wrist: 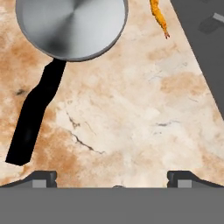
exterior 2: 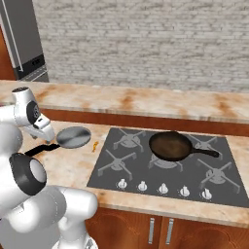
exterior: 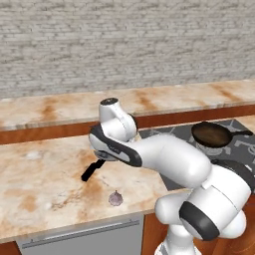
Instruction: Place both pans onto different burners. Then place the garlic and the shrimp on different pans.
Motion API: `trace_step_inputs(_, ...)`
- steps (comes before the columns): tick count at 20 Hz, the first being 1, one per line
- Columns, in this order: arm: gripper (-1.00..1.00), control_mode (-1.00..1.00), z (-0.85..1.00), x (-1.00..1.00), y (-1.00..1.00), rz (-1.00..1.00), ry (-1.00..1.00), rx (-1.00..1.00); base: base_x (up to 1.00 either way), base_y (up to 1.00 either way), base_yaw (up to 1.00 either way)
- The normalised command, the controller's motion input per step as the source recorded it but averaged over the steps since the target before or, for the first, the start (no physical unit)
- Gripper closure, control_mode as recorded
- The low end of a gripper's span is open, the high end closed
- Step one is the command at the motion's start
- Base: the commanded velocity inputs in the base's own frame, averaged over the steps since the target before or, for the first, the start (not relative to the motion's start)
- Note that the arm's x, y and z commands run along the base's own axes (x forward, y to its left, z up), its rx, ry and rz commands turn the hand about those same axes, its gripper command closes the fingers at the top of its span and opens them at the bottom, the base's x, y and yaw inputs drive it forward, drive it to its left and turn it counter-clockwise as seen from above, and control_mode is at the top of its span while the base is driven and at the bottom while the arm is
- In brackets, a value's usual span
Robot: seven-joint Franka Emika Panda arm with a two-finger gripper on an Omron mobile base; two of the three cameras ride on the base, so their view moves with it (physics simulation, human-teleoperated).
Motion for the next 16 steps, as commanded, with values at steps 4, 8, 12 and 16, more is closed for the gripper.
trace_step_inputs(4,-1.00,-1.00,-0.09,0.13,0.51,-0.09,0.00,0.01,0.00,0.00,0.00)
trace_step_inputs(8,-1.00,-1.00,-0.15,0.04,0.46,-0.06,0.00,0.01,0.00,0.00,0.00)
trace_step_inputs(12,-1.00,-1.00,-0.24,0.14,0.32,-0.03,0.00,0.00,0.00,0.00,0.00)
trace_step_inputs(16,-1.00,-1.00,-0.18,0.26,0.26,-0.01,0.00,0.00,0.00,0.00,0.00)
